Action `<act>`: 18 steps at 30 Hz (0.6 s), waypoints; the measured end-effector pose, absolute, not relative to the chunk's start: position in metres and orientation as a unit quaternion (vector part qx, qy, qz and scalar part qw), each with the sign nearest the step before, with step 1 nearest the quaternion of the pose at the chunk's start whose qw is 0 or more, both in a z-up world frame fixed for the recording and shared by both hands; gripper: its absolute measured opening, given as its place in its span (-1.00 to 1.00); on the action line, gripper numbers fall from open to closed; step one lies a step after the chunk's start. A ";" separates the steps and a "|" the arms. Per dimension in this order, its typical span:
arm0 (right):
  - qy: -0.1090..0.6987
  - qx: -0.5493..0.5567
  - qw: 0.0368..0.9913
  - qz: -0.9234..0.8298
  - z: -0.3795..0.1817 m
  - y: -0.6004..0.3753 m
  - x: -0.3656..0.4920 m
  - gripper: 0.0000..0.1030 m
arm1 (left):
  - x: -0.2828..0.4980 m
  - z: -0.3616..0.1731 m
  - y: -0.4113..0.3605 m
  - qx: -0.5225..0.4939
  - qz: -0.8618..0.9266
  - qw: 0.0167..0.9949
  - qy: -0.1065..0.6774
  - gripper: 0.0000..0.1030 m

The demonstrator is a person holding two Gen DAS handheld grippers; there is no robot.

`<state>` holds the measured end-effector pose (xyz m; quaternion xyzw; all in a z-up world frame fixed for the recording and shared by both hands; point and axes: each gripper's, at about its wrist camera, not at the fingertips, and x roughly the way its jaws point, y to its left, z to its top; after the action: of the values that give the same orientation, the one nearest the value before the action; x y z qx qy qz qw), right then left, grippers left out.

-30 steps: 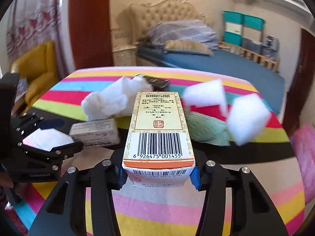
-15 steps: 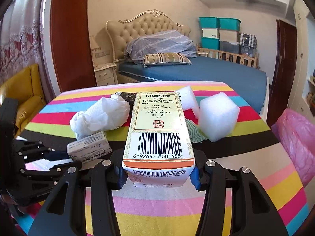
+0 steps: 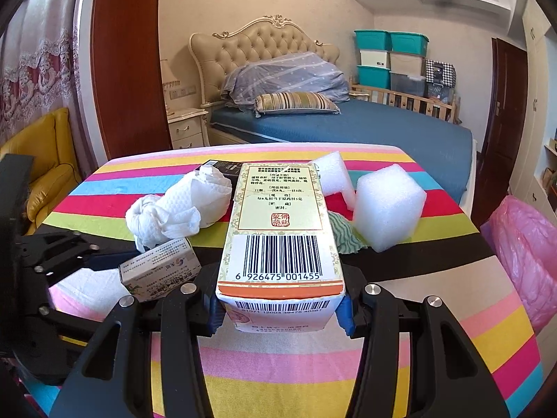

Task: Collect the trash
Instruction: 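Carry both boxes over the pink wastebasket with both grippers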

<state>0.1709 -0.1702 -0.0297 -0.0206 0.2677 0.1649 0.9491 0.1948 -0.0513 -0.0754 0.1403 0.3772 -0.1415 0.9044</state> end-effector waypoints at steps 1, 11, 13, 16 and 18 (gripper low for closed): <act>0.268 -0.020 0.949 0.165 -0.030 -0.170 0.171 -0.07 | 0.199 -0.077 -0.052 0.140 -0.143 0.900 0.386 -0.47; 0.227 0.017 0.966 0.125 -0.024 -0.189 0.160 -0.07 | 0.173 -0.059 -0.048 0.104 -0.130 0.933 0.319 -0.48; 0.221 0.045 0.968 0.108 -0.023 -0.201 0.159 -0.06 | 0.169 -0.054 -0.055 0.100 -0.132 0.939 0.302 -0.48; 0.221 0.076 0.968 0.087 -0.025 -0.219 0.160 -0.06 | 0.166 -0.050 -0.069 0.105 -0.134 0.942 0.288 -0.48; 0.223 0.088 0.968 0.078 -0.026 -0.229 0.159 -0.07 | 0.165 -0.047 -0.074 0.105 -0.136 0.945 0.277 -0.48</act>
<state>0.1591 -0.2291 -0.0256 0.0880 0.2231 0.0781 0.9677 0.1649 -0.0743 -0.0470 0.1046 0.2769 -0.1358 0.9455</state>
